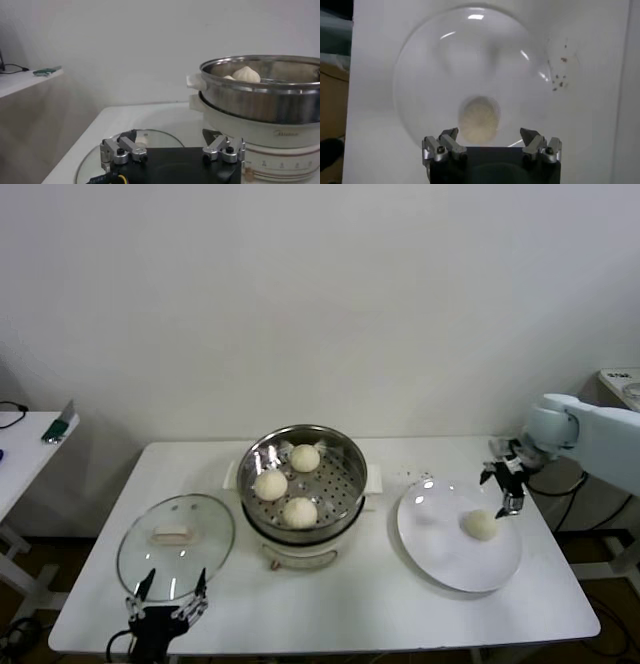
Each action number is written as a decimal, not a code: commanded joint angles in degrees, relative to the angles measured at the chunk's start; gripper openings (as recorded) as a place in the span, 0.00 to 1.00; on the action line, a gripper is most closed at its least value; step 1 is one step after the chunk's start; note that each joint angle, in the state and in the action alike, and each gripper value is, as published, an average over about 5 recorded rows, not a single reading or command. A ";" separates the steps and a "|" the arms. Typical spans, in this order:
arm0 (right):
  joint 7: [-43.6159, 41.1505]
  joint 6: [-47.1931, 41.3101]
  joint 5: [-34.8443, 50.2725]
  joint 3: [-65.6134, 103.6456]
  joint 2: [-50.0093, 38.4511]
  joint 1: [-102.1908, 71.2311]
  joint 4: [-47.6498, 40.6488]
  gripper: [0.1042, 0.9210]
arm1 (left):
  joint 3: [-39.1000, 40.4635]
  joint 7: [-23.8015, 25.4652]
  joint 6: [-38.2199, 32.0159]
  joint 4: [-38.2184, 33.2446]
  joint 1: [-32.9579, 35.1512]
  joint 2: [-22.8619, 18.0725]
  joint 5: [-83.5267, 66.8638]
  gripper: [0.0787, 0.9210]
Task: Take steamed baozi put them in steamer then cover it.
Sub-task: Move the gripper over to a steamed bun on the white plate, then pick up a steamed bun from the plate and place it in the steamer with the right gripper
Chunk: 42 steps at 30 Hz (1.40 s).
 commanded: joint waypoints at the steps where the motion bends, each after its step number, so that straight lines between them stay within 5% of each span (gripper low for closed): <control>1: 0.43 -0.79 -4.82 11.59 1.18 -14.97 -7.99 0.88 | -0.04 -0.08 -0.15 0.27 0.33 -0.21 0.31 0.88; 19: 1.46 0.21 -7.78 15.28 5.66 -18.31 -11.35 0.87 | -0.36 -0.15 -0.05 0.40 0.36 -0.07 0.54 0.88; 26: 1.09 -0.91 -4.41 11.88 3.82 -12.77 -6.55 0.73 | -0.45 -0.16 0.03 0.21 0.34 0.17 0.52 0.88; 33: 0.96 -4.01 9.91 -5.17 4.67 11.35 2.35 0.70 | -0.04 -0.03 0.32 -0.08 0.15 0.25 0.87 0.88; 42: 0.35 -9.17 32.52 -16.23 16.32 38.21 14.30 0.70 | 0.17 0.16 0.46 -0.09 -0.25 0.70 1.28 0.88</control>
